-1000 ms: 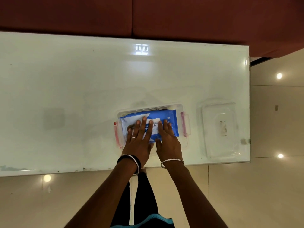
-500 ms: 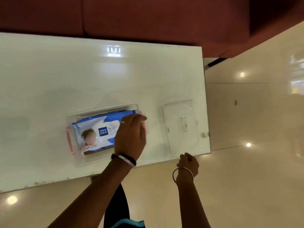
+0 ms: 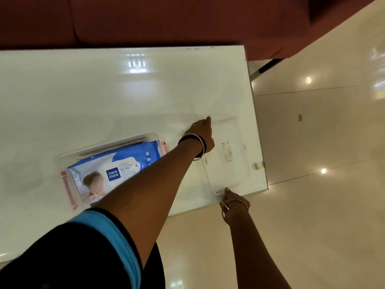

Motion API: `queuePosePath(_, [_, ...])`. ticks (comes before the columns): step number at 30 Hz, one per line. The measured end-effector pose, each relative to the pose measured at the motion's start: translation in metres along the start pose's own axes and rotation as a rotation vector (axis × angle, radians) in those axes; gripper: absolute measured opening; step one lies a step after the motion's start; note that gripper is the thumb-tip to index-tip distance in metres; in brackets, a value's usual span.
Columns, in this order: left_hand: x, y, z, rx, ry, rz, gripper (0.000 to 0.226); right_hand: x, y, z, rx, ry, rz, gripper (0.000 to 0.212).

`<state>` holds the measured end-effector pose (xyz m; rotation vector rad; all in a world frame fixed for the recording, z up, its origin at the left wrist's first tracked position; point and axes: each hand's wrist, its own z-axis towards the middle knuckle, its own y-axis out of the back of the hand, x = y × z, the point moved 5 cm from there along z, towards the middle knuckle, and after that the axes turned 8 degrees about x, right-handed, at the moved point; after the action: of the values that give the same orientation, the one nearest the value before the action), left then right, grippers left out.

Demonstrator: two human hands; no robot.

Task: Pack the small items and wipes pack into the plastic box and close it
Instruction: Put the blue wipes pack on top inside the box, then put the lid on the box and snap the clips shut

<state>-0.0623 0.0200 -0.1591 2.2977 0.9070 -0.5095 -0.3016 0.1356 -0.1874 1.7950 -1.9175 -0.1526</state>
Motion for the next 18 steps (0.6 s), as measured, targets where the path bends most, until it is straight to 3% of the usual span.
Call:
queuePosePath(3, [0.003, 0.004, -0.009, -0.059, 0.011, -0.02, 0.072, 0.001, 0.007, 0.0, -0.016, 0.03, 0.135, 0.017])
queuePosePath(8, [0.023, 0.022, -0.05, -0.23, 0.002, -0.156, 0.058, 0.016, 0.015, -0.021, -0.001, 0.332, 0.141, 0.023])
queuePosePath(13, [0.04, 0.047, -0.119, -0.531, -0.184, -0.639, 0.03, 0.036, 0.008, -0.067, 0.022, 0.594, 0.204, 0.027])
queuePosePath(15, [0.058, 0.051, -0.145, -0.473, -0.18, -0.992, 0.04, 0.047, 0.004, -0.087, 0.051, 0.665, 0.245, 0.026])
queuePosePath(17, [0.082, 0.049, -0.174, -0.401, -0.157, -1.276, 0.049, 0.056, -0.009, -0.112, 0.225, 0.7, 0.367, 0.016])
queuePosePath(18, [0.092, 0.048, -0.188, -0.404, -0.158, -1.348, 0.05, 0.061, -0.017, -0.124, 0.331, 0.699, 0.414, 0.022])
